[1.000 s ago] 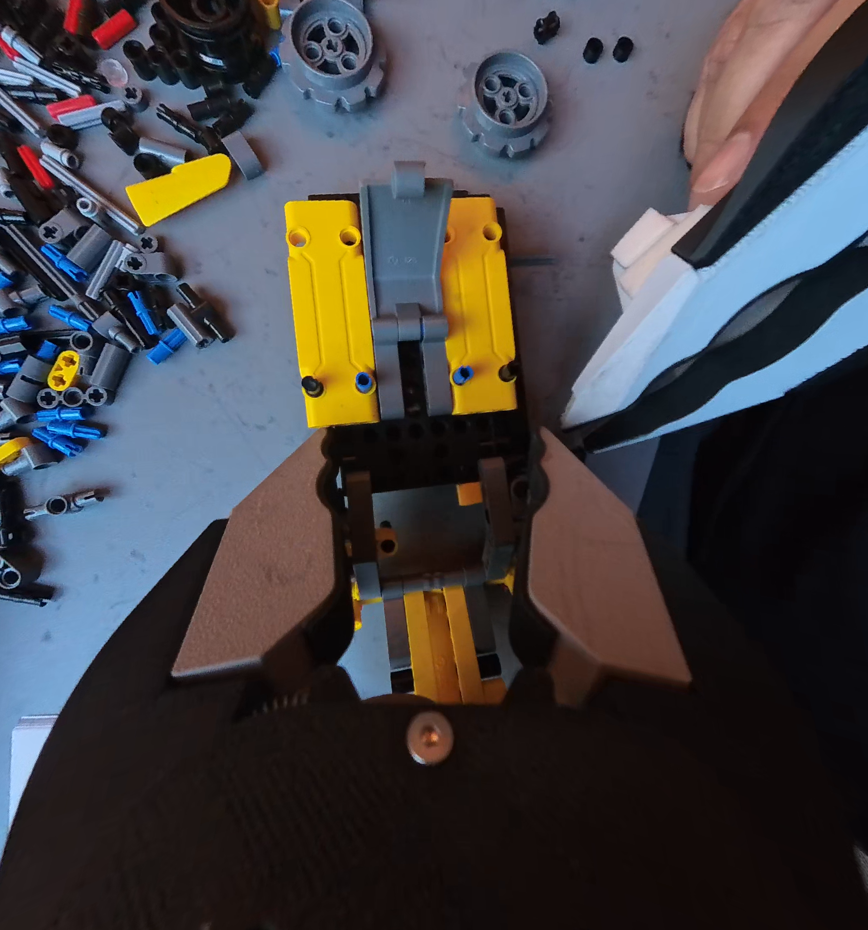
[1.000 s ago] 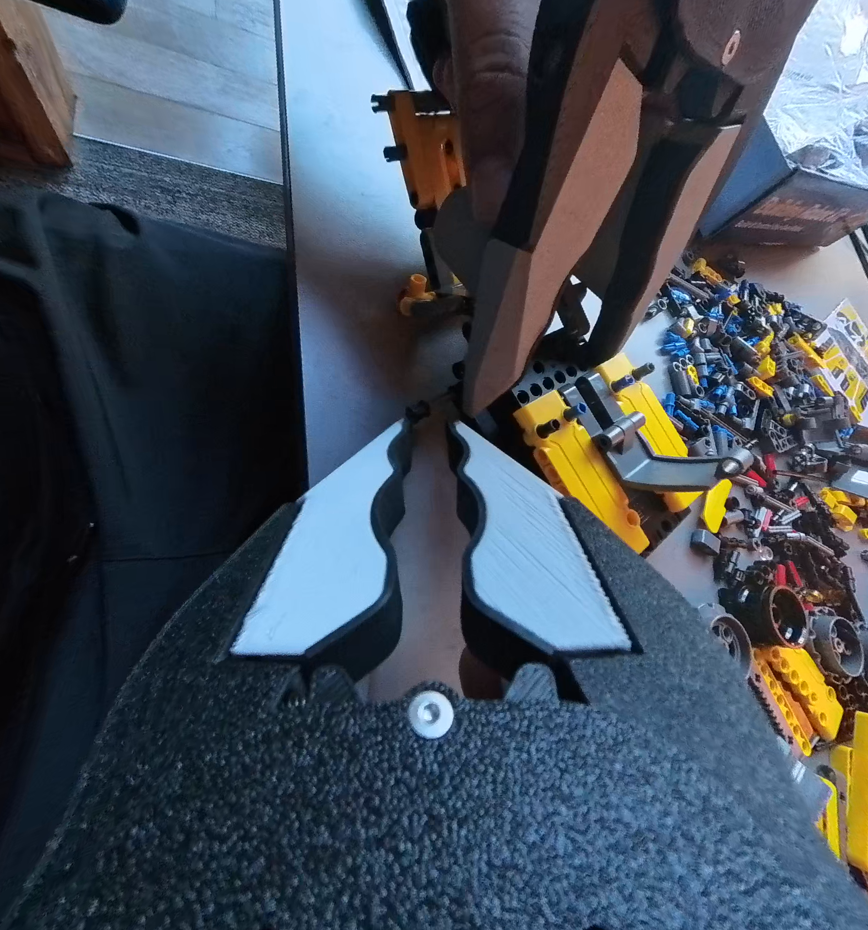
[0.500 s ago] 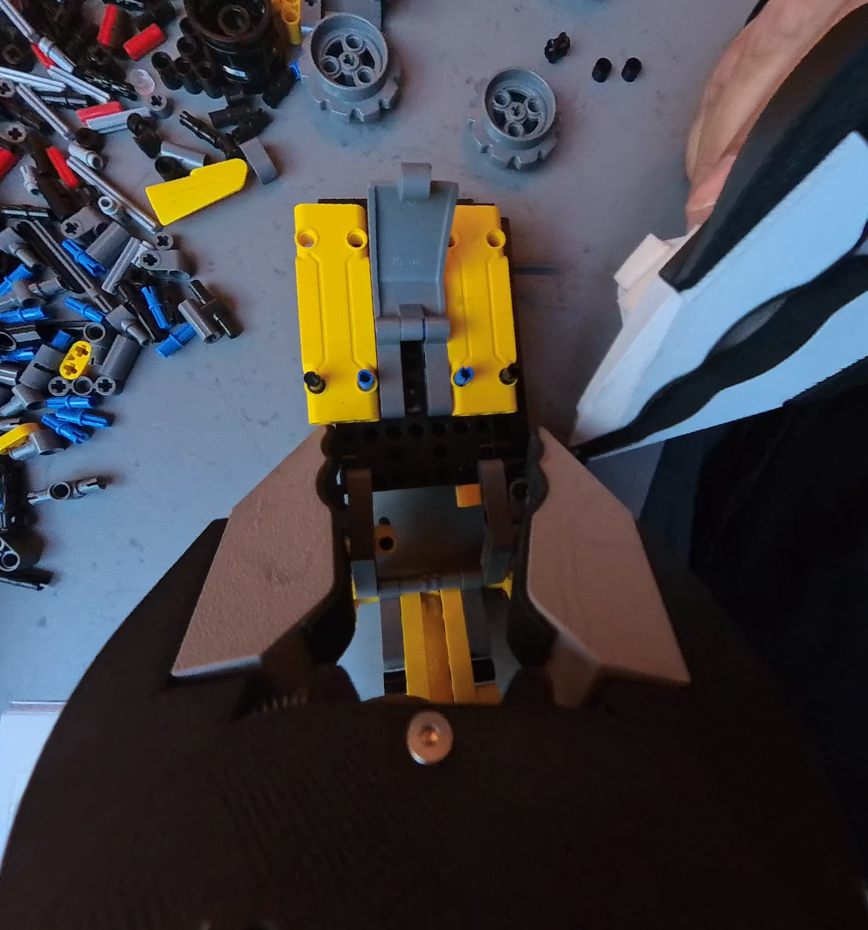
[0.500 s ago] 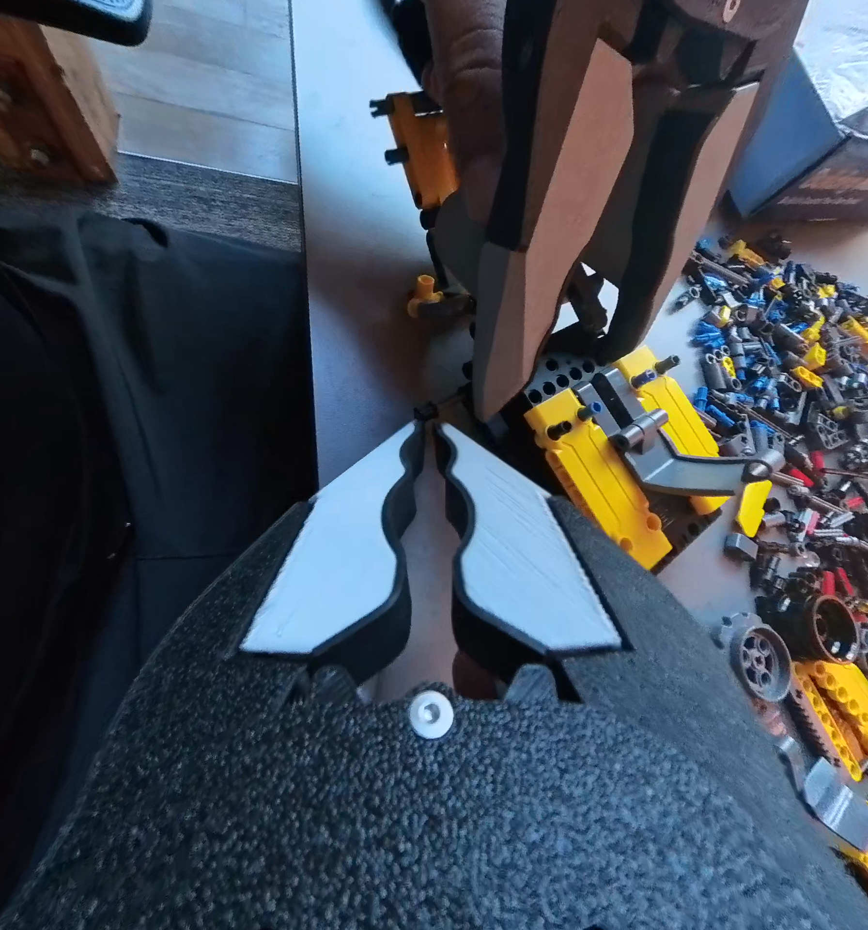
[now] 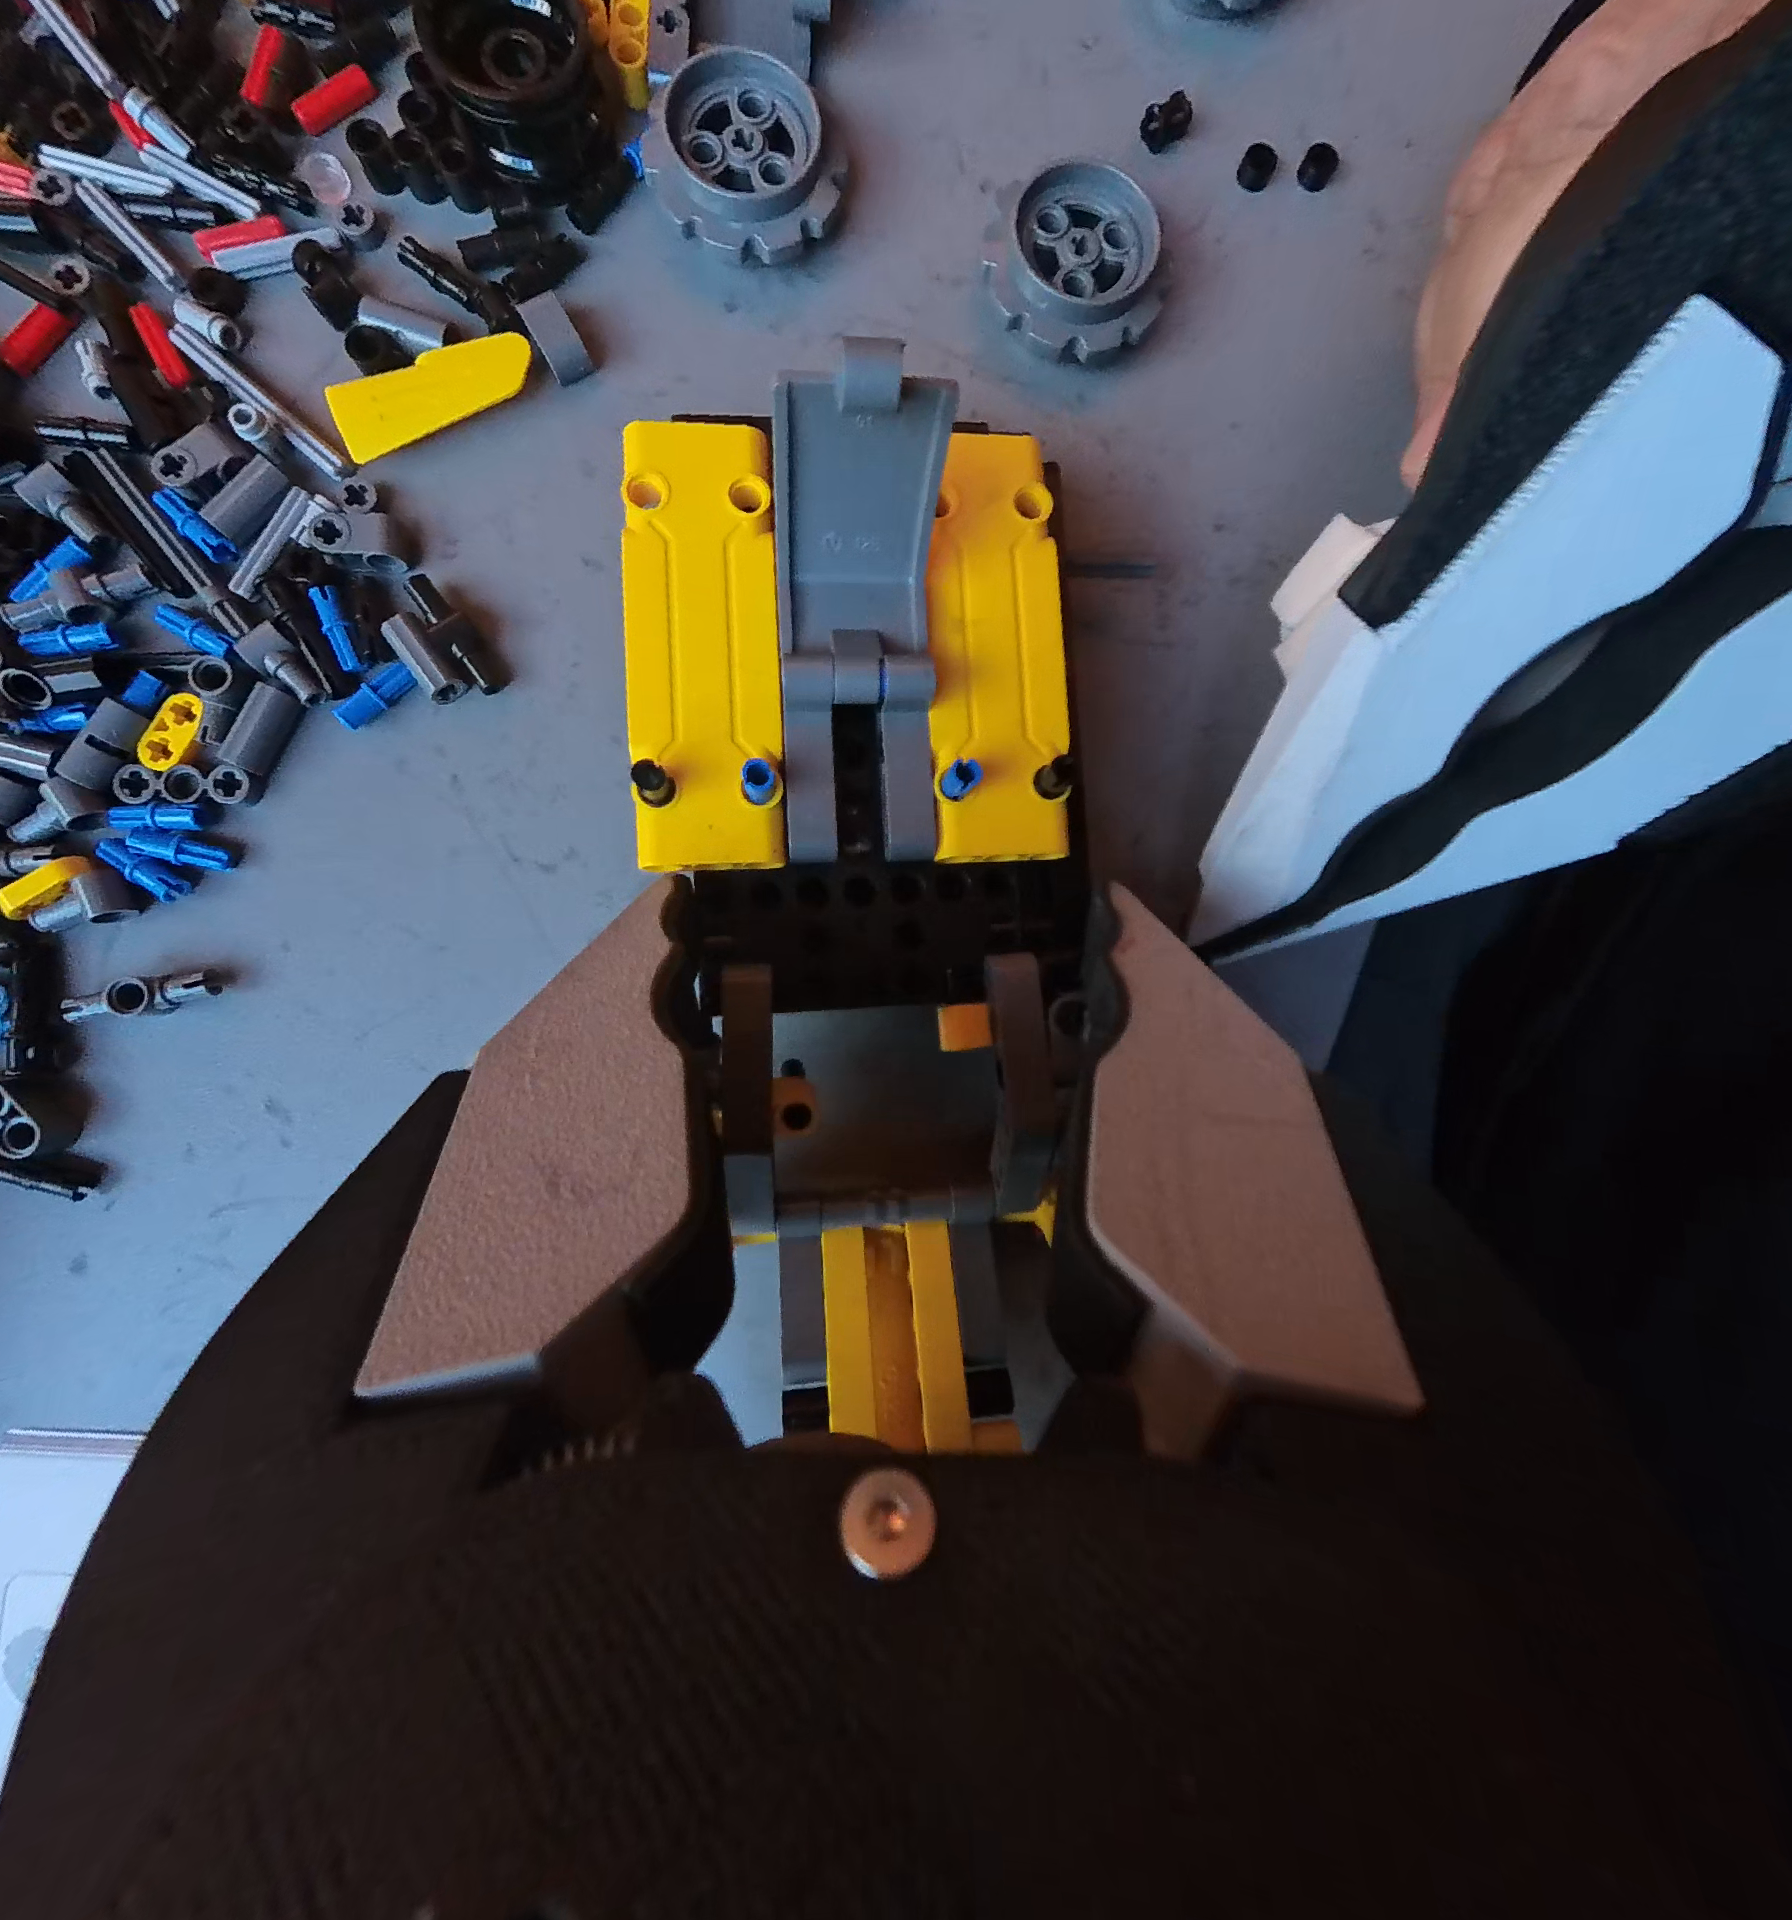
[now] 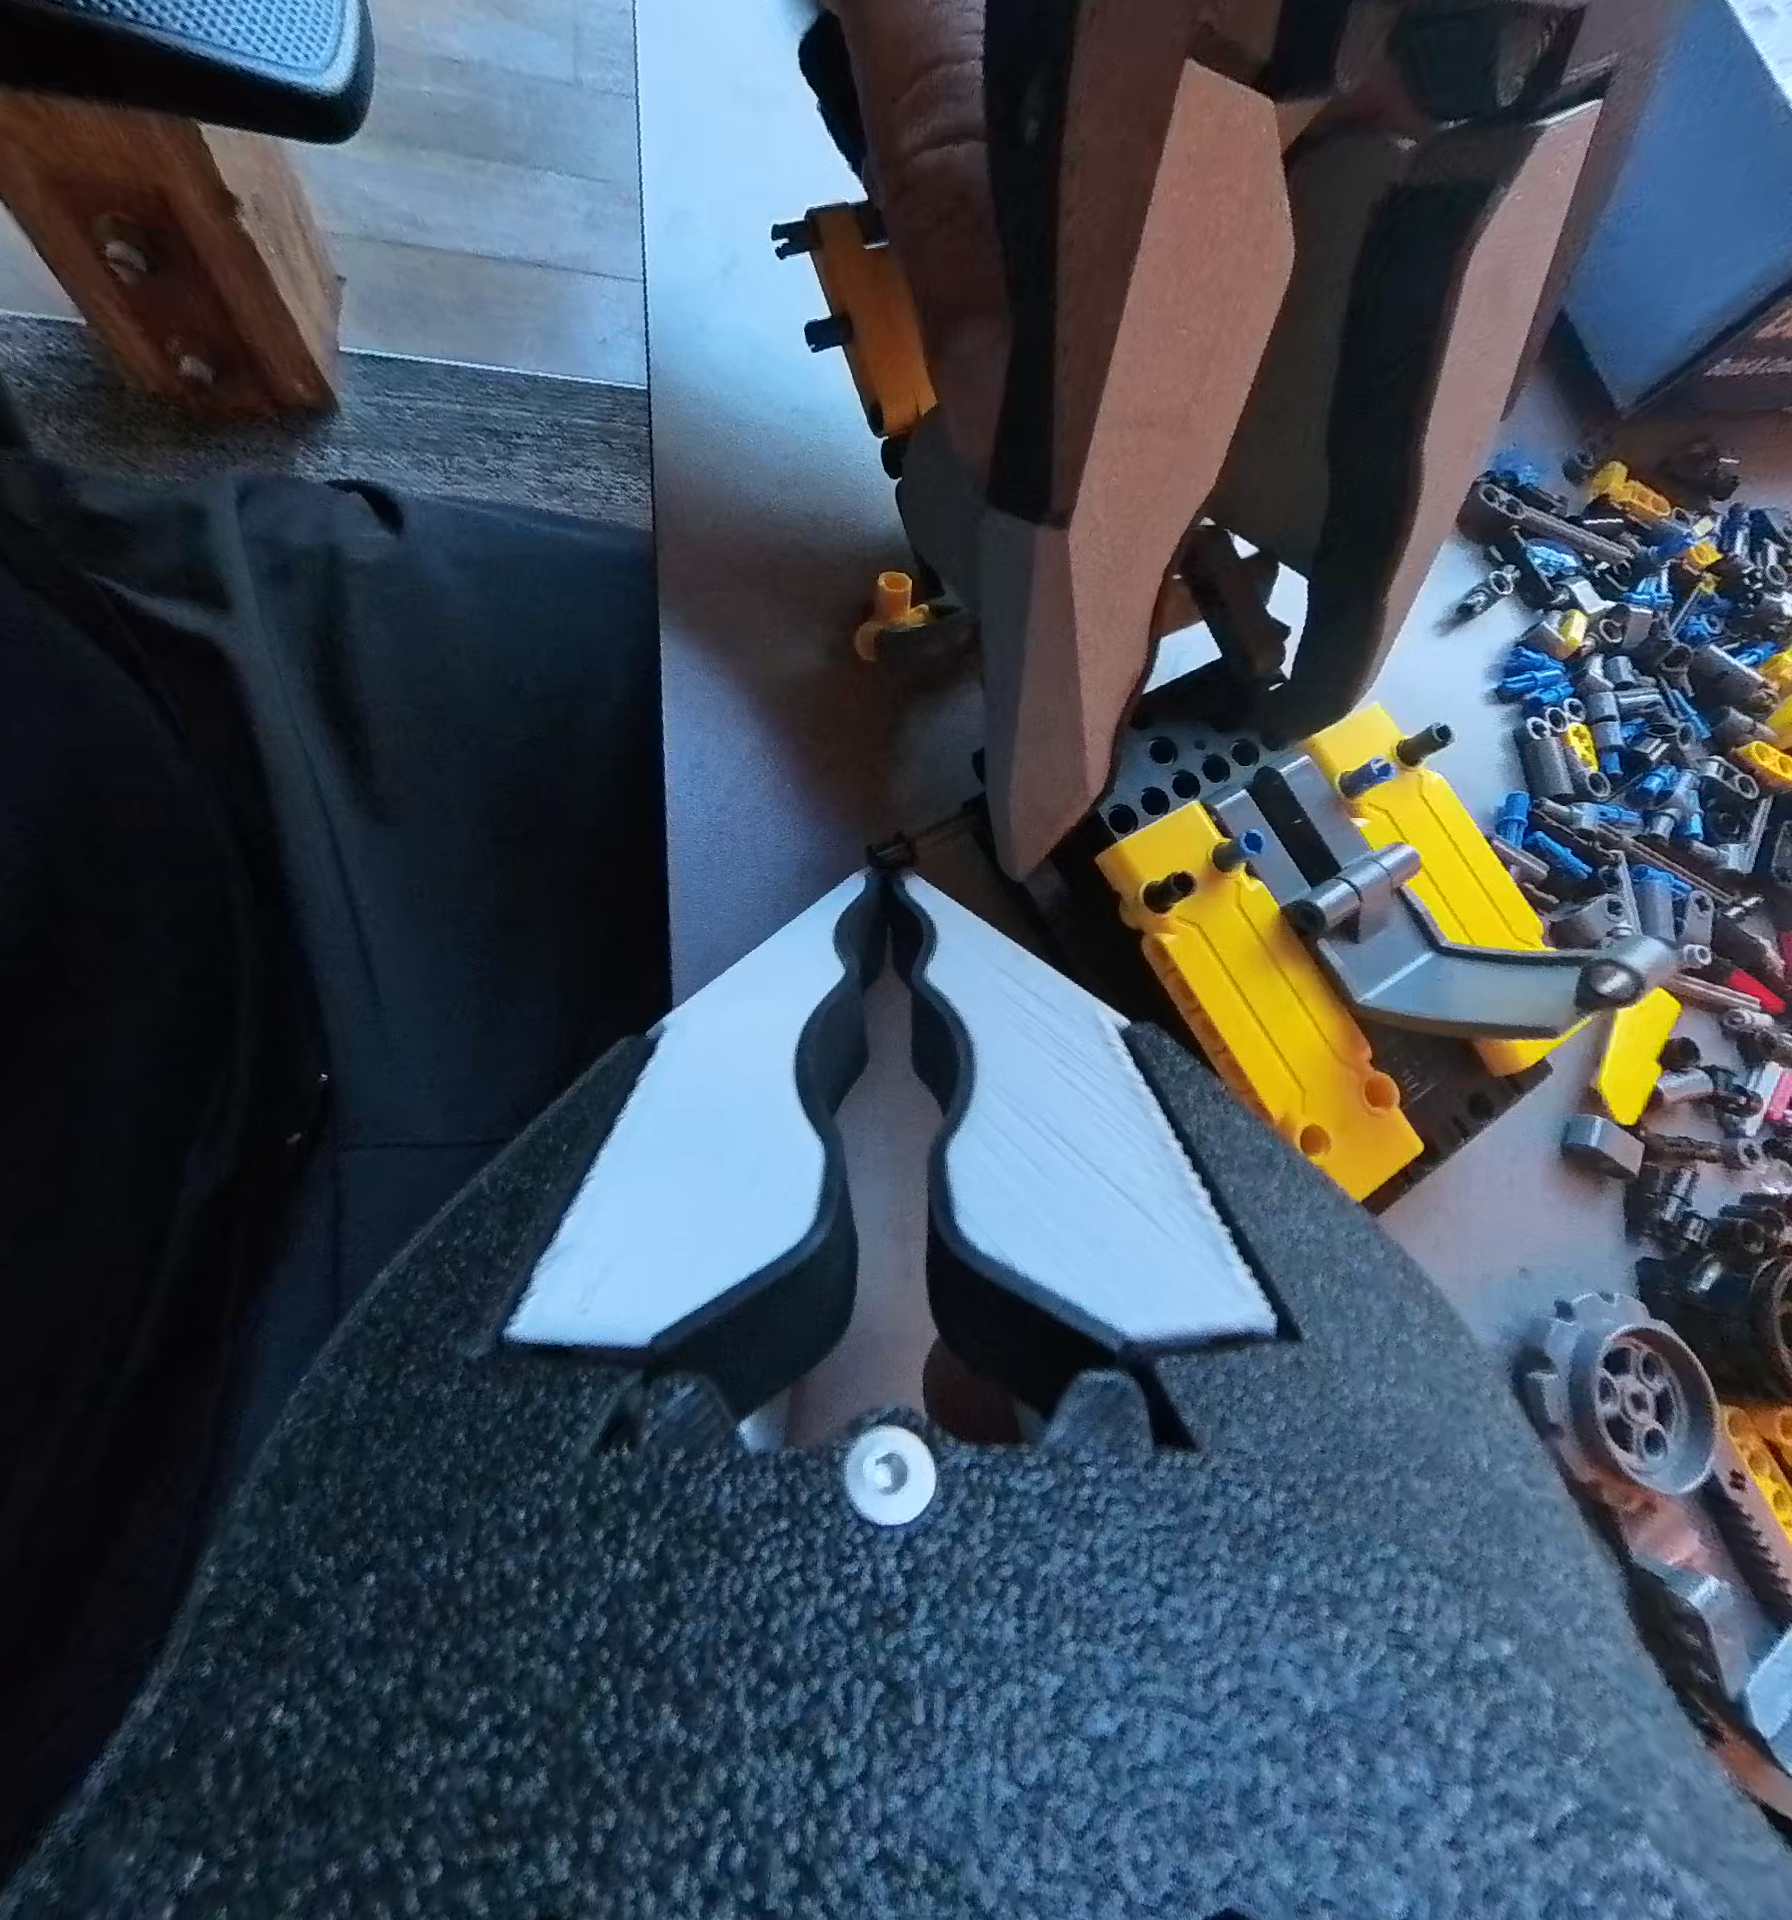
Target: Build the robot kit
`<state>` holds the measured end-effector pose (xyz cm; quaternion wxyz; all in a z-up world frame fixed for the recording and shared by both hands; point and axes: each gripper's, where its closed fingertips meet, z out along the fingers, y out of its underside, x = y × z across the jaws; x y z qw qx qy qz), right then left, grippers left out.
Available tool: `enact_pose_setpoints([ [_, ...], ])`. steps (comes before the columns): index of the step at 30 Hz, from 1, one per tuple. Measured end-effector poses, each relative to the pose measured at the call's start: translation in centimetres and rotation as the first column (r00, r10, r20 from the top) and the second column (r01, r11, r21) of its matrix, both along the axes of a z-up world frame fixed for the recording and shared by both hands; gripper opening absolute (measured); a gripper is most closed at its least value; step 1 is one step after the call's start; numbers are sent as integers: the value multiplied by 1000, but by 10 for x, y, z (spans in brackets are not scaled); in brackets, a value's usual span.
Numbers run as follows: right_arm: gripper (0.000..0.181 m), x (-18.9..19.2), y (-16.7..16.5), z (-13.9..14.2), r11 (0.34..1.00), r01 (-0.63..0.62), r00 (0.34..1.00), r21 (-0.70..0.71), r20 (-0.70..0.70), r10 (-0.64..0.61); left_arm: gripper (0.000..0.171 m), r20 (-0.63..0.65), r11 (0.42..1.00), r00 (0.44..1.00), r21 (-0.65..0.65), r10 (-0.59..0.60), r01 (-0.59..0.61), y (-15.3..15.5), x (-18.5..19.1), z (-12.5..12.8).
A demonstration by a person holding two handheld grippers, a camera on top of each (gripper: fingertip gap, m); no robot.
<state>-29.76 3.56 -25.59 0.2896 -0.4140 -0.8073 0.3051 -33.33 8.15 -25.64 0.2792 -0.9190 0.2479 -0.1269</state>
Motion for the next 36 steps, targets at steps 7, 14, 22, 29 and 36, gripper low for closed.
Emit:
enact_pose_setpoints([
  [7, 0, -1, 0, 1, 1000, 4, 1000, -14, 0, -4, 72, 0, 1000, 1000, 5, 7, -7, 0, 0, 0],
  [14, 27, 1, 15, 12, 982, 164, 985, -94, -42, -169, 71, 17, 994, 994, 23, 104, -104, 8, -4, 1],
  [22, 17, 2, 20, 2, 929, 345, 939, -132, 27, -344, 71, 31, 982, 982, 18, 185, -186, 14, -5, 2],
  [29, 7, -1, 24, -4, 905, 411, 911, -114, 8, -413, 71, 34, 977, 977, 31, 209, -210, 15, -6, 3],
  [36, 5, -2, 26, -4, 913, 406, 914, -25, 6, -406, 71, 27, 966, 969, 68, 246, -248, 16, -8, 3],
])
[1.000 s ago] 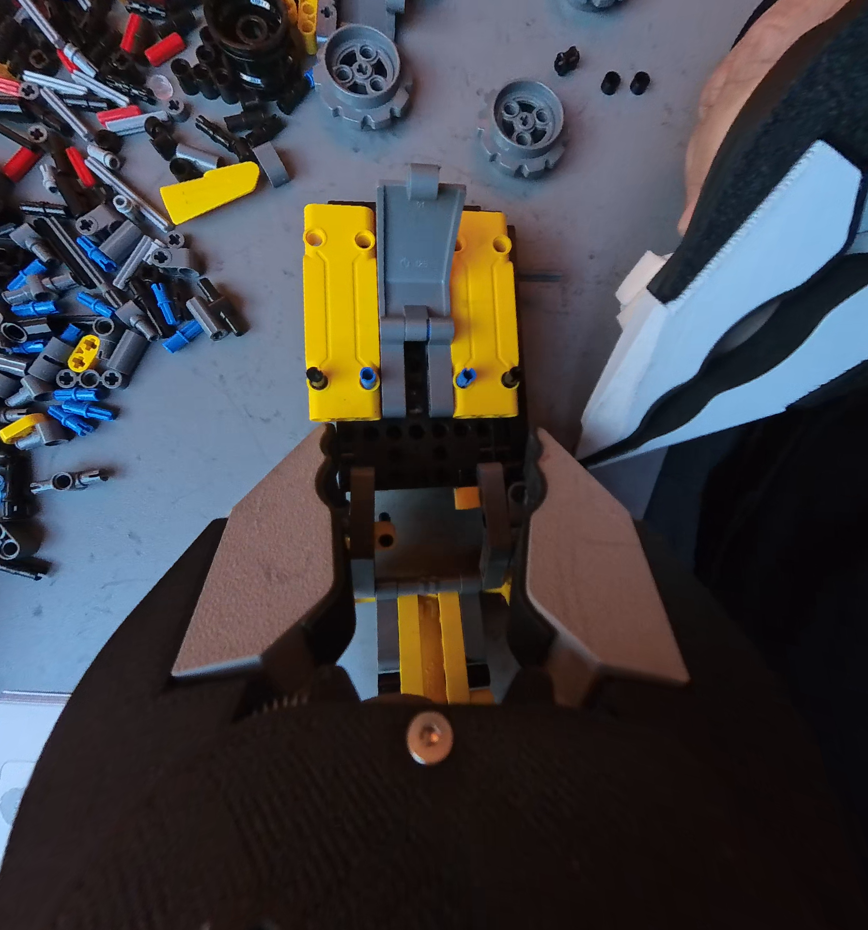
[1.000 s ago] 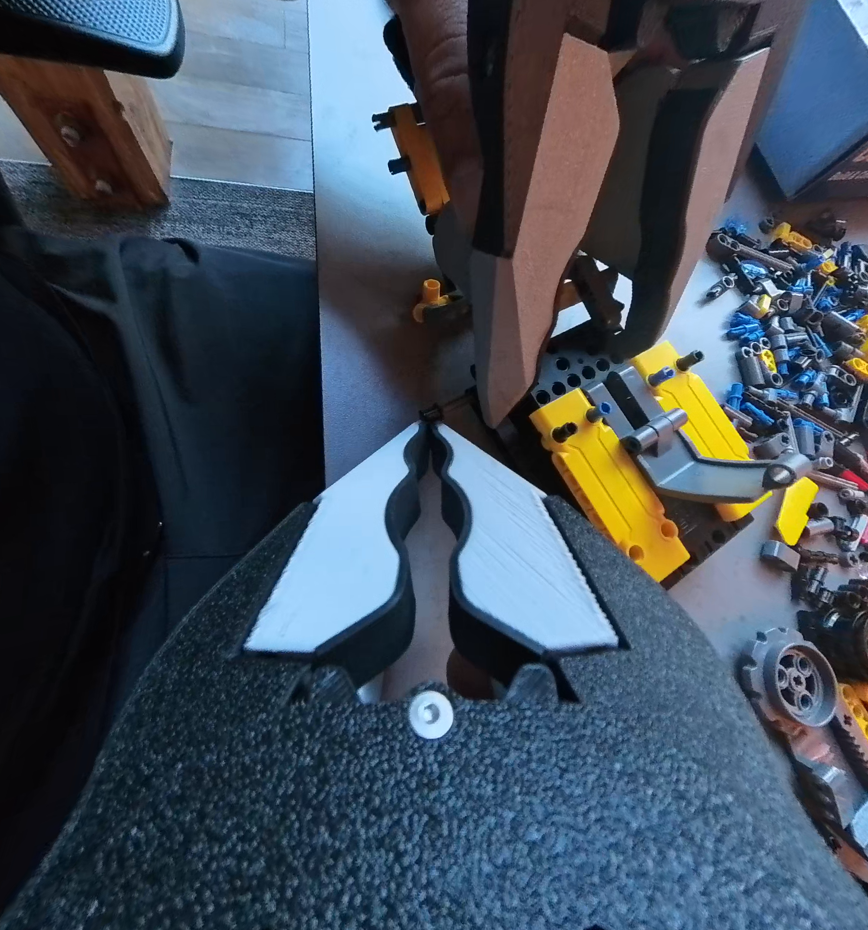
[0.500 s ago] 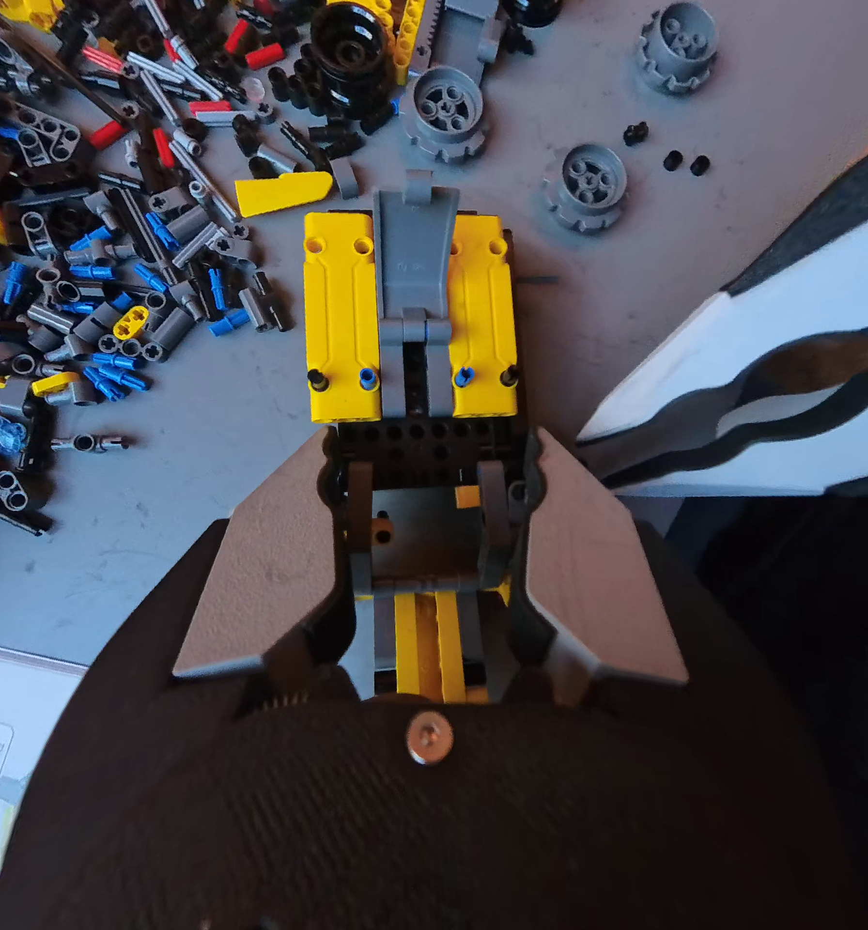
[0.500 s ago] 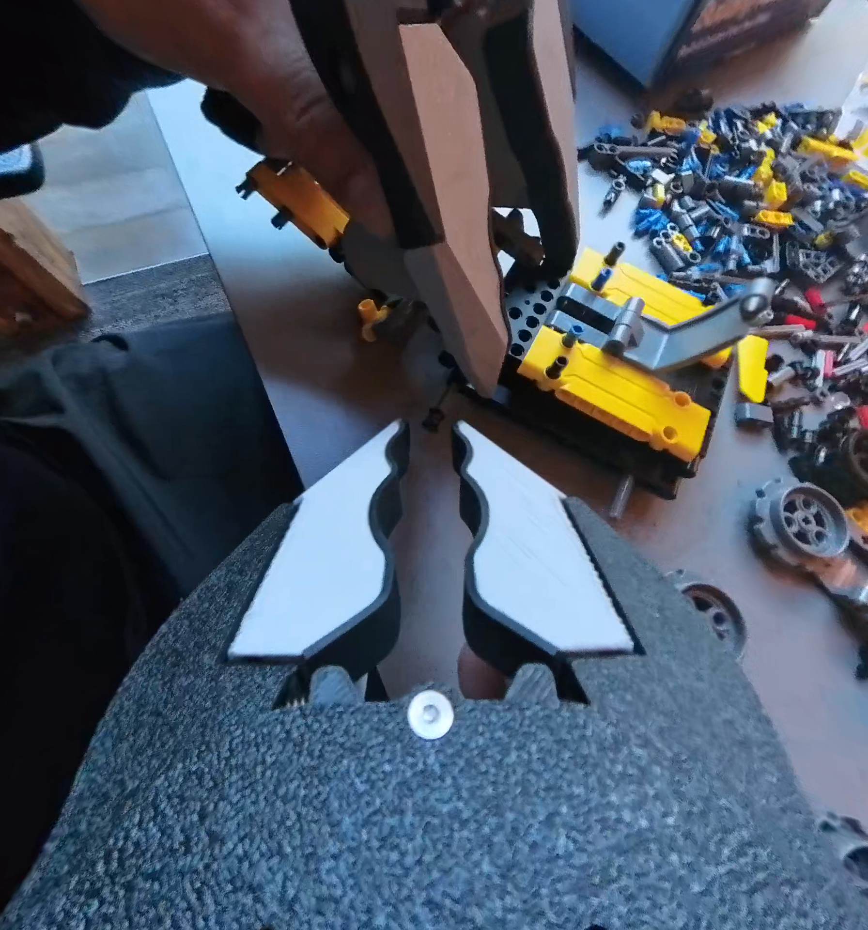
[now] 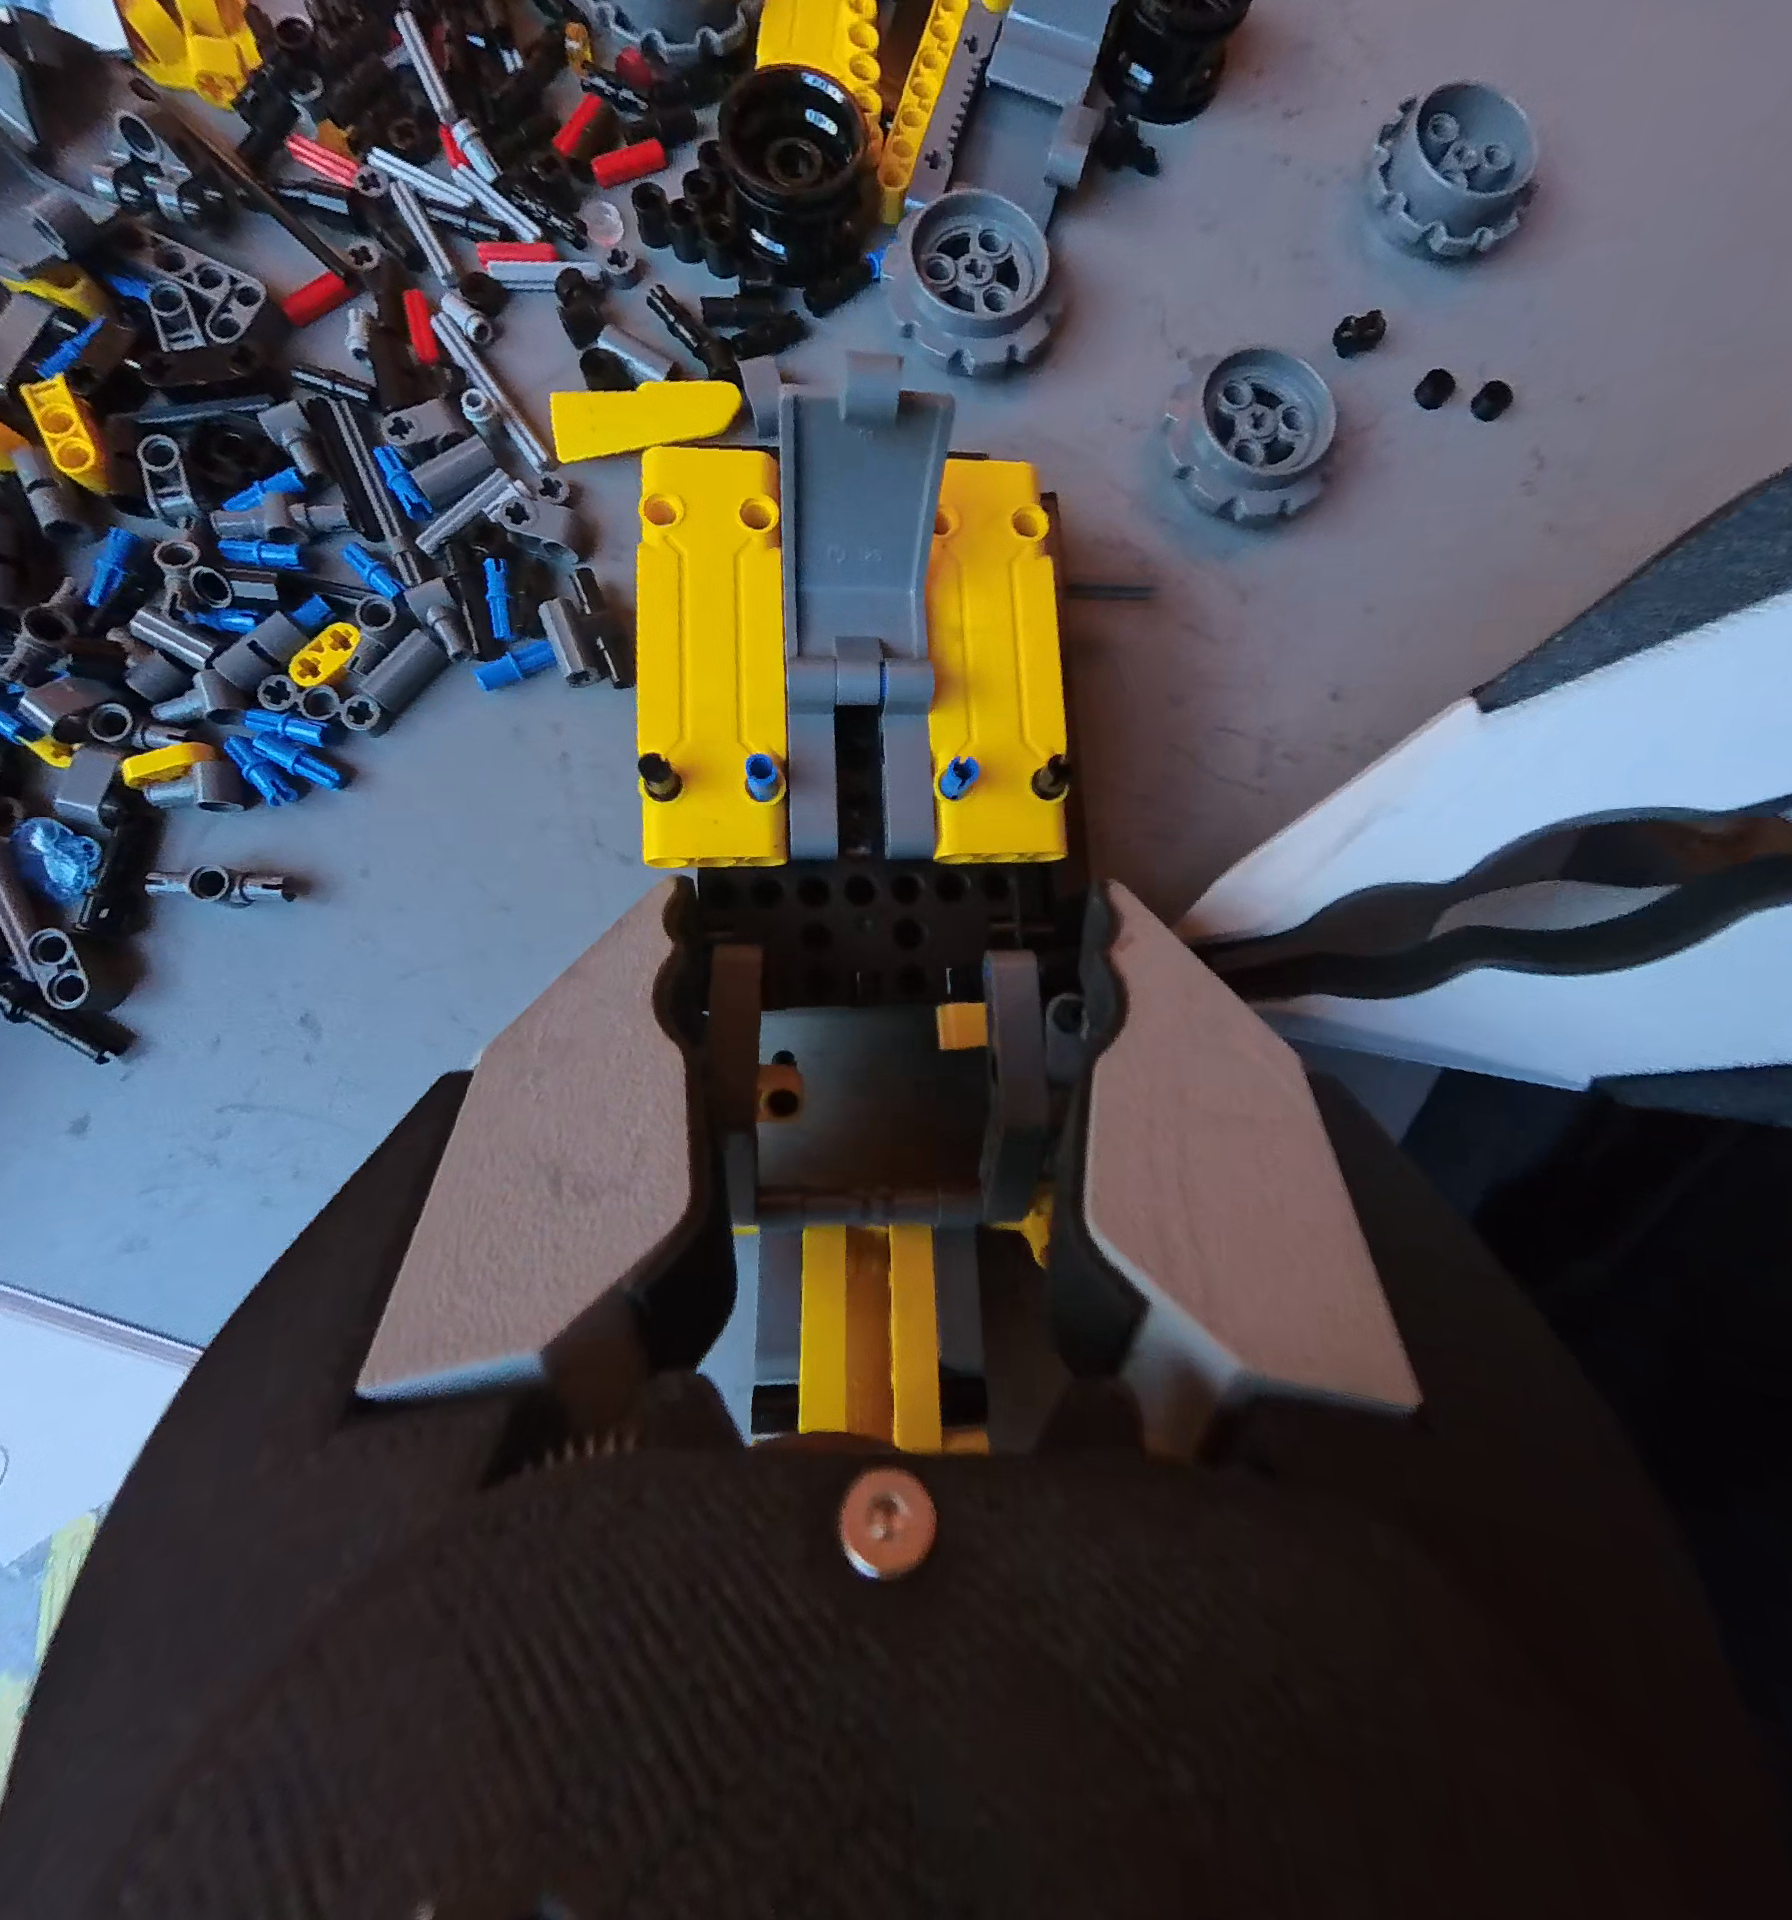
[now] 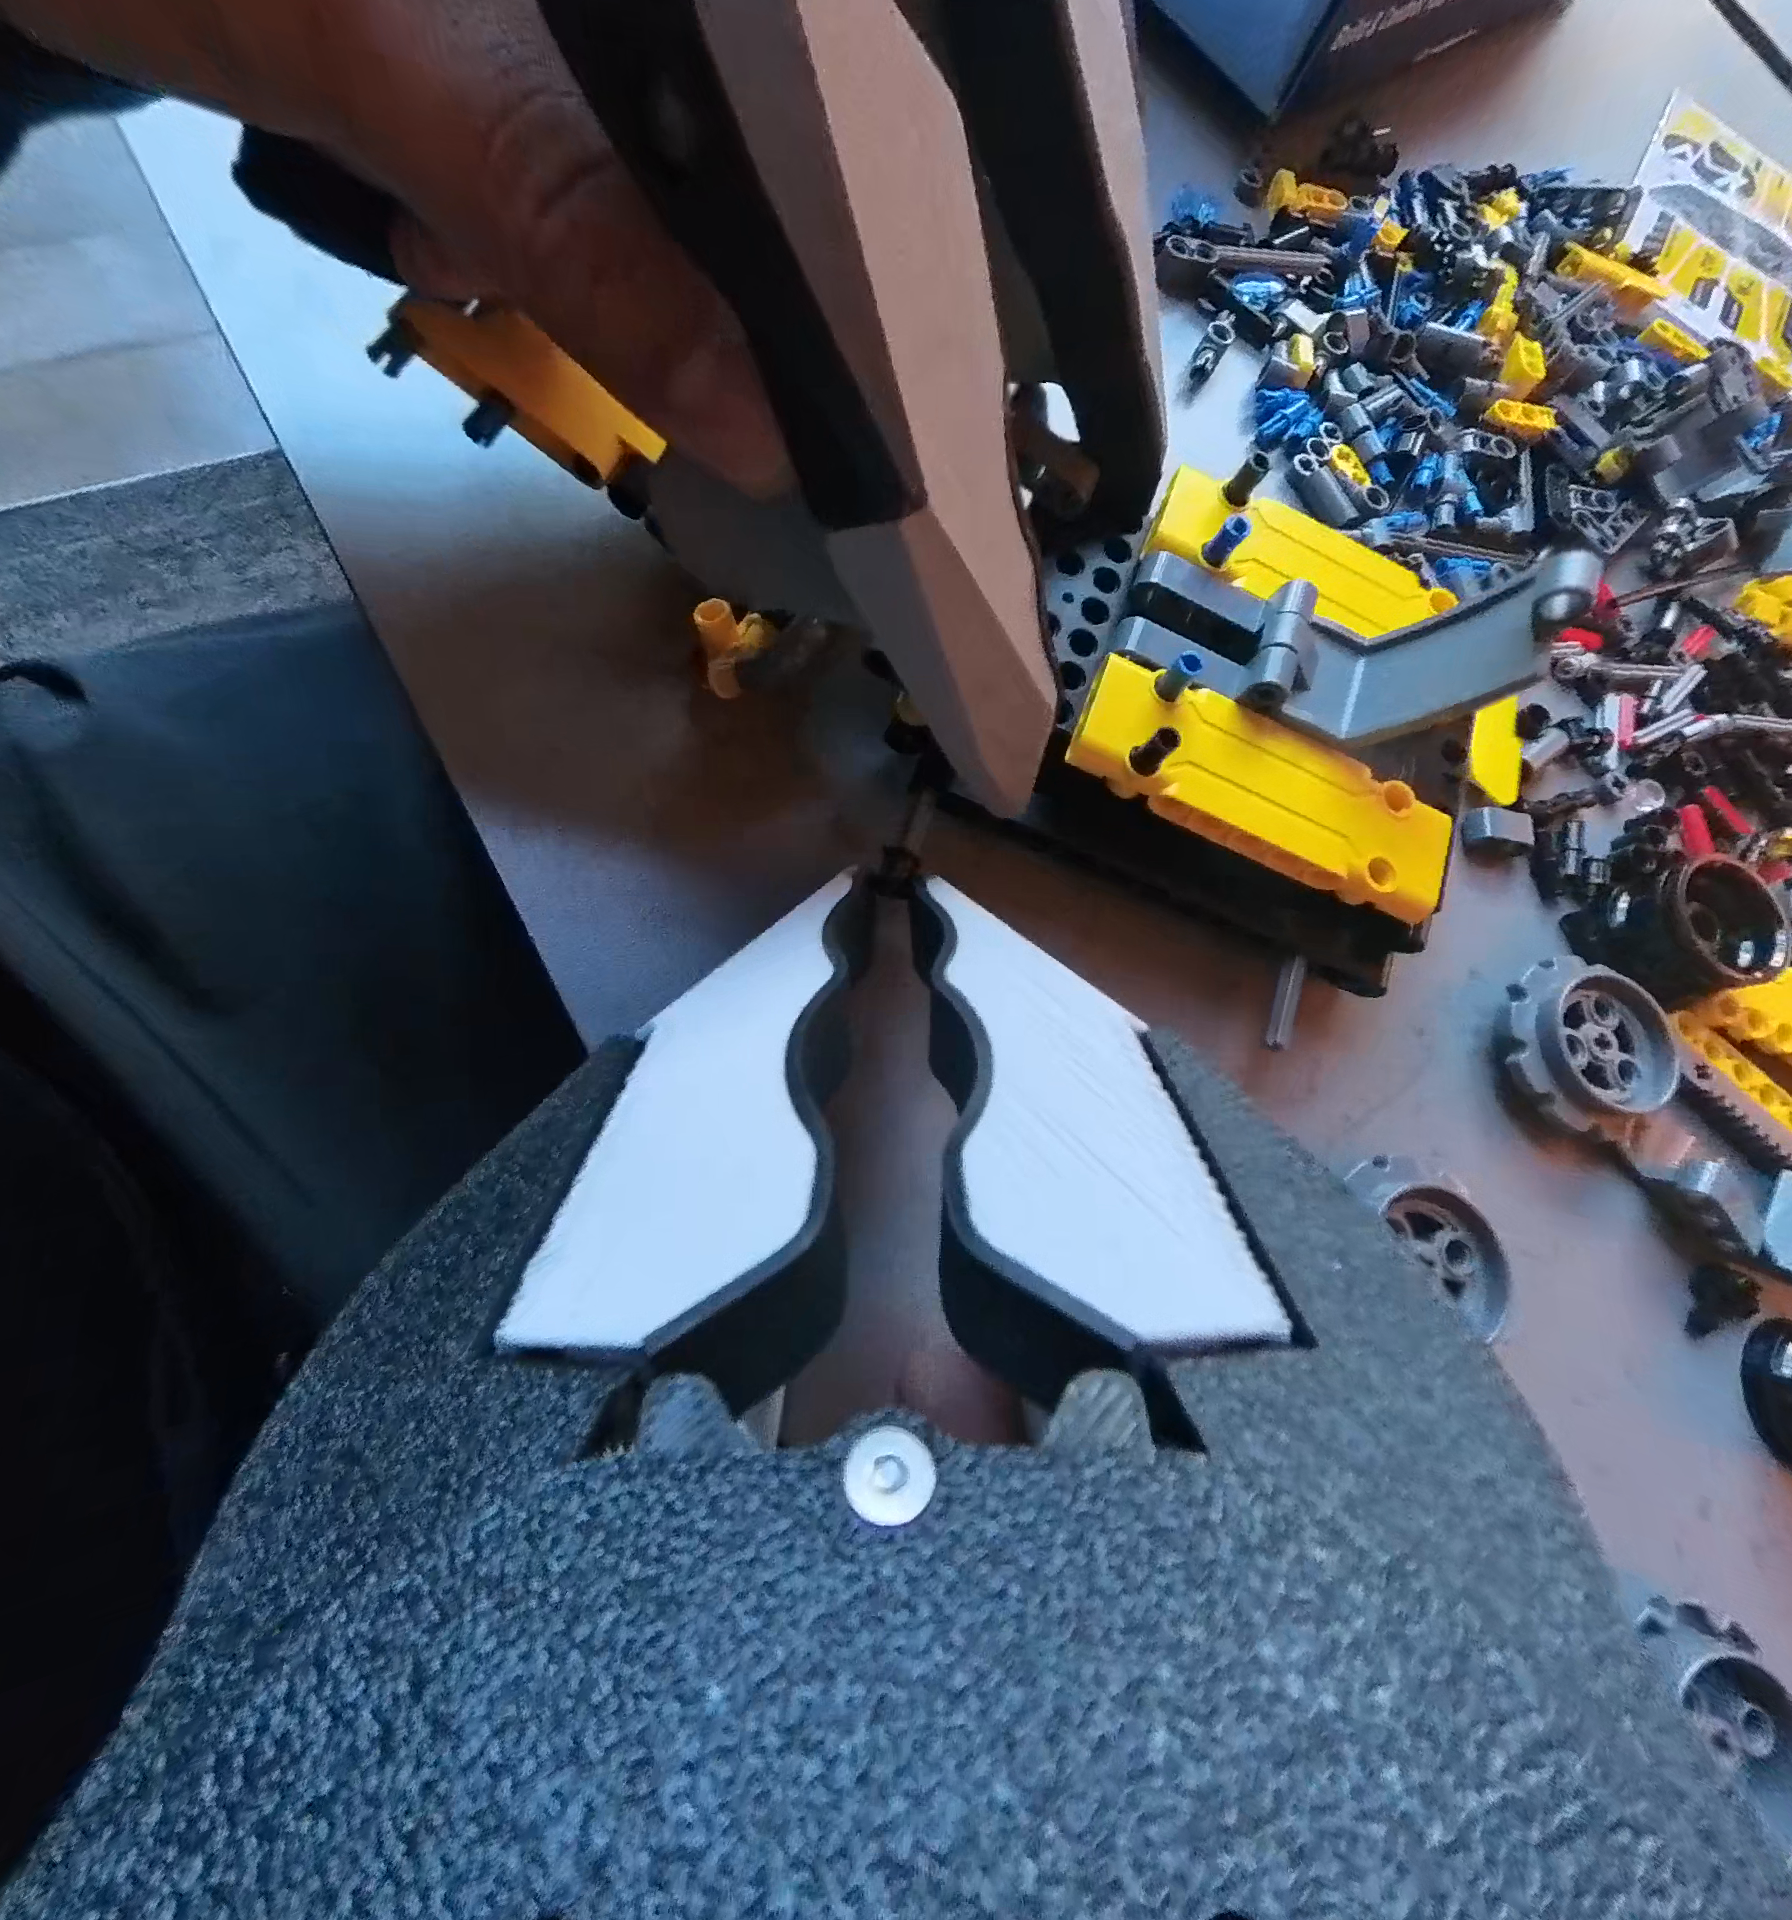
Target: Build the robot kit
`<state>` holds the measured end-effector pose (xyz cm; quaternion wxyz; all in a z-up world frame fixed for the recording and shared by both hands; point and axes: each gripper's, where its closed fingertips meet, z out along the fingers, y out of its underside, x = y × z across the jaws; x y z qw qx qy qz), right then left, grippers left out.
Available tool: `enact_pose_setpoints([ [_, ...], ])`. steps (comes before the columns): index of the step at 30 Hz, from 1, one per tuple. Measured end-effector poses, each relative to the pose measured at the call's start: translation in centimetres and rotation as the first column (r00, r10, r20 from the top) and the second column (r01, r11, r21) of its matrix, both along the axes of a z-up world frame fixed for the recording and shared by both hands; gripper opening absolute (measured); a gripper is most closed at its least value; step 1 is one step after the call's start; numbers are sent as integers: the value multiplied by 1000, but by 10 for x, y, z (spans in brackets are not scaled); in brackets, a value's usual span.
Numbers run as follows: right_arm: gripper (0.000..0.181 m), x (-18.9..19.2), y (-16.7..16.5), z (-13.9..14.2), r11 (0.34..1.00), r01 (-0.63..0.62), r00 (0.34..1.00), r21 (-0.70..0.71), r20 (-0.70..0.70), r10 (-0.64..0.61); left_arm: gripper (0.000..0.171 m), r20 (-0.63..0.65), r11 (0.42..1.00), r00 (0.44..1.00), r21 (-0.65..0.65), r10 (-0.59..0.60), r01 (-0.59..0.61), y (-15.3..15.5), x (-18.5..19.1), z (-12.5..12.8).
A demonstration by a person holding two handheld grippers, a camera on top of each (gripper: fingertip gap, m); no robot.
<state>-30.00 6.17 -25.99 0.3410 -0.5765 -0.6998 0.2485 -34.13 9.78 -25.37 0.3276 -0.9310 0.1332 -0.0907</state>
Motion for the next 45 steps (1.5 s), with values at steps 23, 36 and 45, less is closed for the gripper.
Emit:
enact_pose_setpoints([
  [23, 4, -8, 4, 1, 1000, -8, 1000, -19, 28, 8, 71, -21, 998, 998, 28, 62, -61, 4, -7, 1],
  [36, 13, -7, 5, 6, 998, -23, 1000, -54, -9, 22, 57, 103, 999, 994, 18, 26, -28, 5, -10, 8],
  [45, 8, -7, 5, 1, 996, -22, 1000, -88, 20, 24, 79, 146, 999, 989, 35, 36, -41, -2, -13, 13],
])
